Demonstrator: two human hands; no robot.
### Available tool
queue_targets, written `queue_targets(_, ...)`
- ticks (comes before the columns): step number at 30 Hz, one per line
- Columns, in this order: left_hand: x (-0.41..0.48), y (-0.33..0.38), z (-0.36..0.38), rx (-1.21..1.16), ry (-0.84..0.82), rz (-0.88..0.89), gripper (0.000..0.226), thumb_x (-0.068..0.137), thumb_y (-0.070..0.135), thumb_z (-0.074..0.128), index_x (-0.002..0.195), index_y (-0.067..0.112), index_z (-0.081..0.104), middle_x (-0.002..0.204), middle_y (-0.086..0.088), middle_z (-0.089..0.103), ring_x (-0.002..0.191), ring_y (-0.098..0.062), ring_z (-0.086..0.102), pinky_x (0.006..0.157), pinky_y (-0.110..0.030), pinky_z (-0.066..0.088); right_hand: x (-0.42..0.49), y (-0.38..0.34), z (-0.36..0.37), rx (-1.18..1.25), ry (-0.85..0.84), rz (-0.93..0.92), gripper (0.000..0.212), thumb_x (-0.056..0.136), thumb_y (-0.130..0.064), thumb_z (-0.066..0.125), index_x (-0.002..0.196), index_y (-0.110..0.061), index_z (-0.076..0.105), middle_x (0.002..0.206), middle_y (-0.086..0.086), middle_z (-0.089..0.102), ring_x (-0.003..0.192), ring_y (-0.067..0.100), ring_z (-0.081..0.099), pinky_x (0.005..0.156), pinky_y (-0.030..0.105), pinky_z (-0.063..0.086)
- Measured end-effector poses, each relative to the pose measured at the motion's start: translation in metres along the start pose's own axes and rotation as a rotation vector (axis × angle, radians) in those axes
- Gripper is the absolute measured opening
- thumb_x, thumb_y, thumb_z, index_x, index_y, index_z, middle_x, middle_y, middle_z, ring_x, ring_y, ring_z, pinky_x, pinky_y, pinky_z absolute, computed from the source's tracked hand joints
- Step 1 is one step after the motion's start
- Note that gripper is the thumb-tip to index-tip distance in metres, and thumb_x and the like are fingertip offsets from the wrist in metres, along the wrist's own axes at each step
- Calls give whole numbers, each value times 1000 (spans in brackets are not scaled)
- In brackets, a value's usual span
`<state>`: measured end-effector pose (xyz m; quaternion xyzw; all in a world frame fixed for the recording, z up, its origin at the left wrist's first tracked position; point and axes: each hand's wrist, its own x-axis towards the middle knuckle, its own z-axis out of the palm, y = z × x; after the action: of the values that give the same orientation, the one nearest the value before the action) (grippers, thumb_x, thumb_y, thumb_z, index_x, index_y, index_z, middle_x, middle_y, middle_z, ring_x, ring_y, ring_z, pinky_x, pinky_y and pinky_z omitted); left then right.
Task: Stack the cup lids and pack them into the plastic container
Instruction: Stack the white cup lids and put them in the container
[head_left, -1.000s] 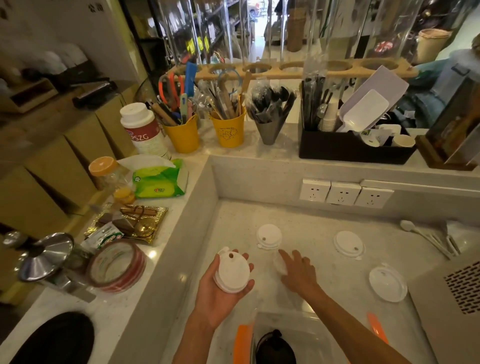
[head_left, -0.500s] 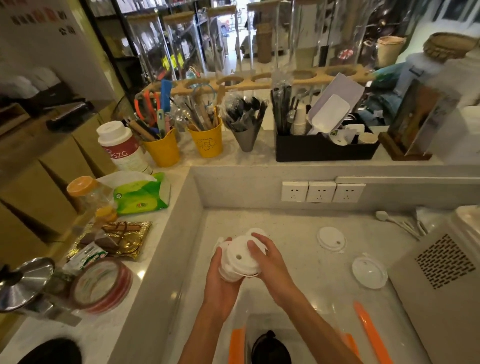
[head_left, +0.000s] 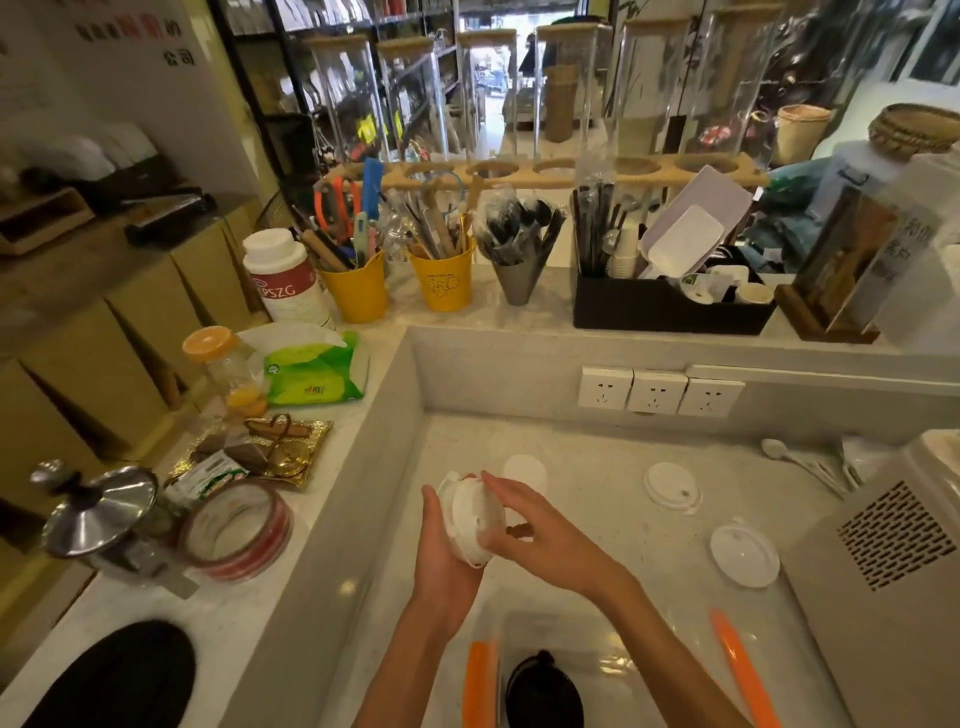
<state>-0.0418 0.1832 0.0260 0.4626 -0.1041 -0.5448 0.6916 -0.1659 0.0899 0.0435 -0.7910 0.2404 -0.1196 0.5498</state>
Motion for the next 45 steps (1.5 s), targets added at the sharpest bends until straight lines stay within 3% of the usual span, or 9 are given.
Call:
queue_targets(3,-4,-1,3,29,5,21,75,93,71,32,142,20,56,139,-15,65,130,-32,60,108,-51,48,-4,-9,-7,-43,-84,20,87,80,-55,71,150,-54,20,145,-30,33,132,-8,37,94,7,47)
queue_targets(6,-7,-4,9,98,-1,77,68,94,67,32,140,24,59,131,-9,71,122,-26,67,92,-36,57,-4,-18,1,-73,81,139,68,70,-76,64,132,-53,48,120,-27,59,106,-2,63,92,26,58)
queue_targets(9,-11,-6,17,246,-1,146,64,93,67,32,141,33,57,131,-1,72,122,-18,66,93,-29,54,-3,-20,6,138,136,372,92,58,-98,47,107,-23,69,86,-1,79,77,13,77,80,36,64)
queue_targets(15,-15,-6,22,397,-61,170,73,86,80,31,145,41,48,137,6,67,127,-14,62,108,-37,47,-5,-32,6,88,55,552,105,41,-108,24,106,-31,56,62,3,76,55,18,75,52,25,58)
queue_targets(25,2,-9,13,119,-37,-19,70,91,72,23,129,33,67,130,-4,72,119,-22,68,96,-36,56,8,-40,-7,-359,-26,562,109,68,-94,36,142,-13,38,116,7,70,101,22,70,88,38,56)
queue_targets(33,28,-1,-20,-39,168,-92,64,99,61,37,131,13,64,131,-14,69,117,-31,66,87,-46,56,72,-10,-25,-442,-158,503,90,74,-93,20,114,-26,65,97,0,76,86,20,72,84,36,54)
queue_targets(36,31,5,-36,-141,225,-80,58,98,60,40,123,14,66,121,-13,68,112,-34,61,81,-43,52,117,35,-32,-717,30,405,57,94,-56,54,141,-24,48,139,5,58,125,27,56,94,38,46)
queue_targets(40,31,1,-47,-172,231,-78,59,93,63,47,121,16,68,119,-12,70,112,-35,62,80,-43,55,146,97,-32,-851,-261,459,74,99,-27,57,159,-33,15,169,4,6,154,33,6,121,48,25)
queue_targets(45,34,-9,-47,-150,251,-97,69,88,69,45,125,14,63,121,-14,67,114,-37,58,93,-53,50,125,132,-24,-868,-187,391,54,98,-7,50,144,-34,47,153,5,30,137,31,29,105,39,45)
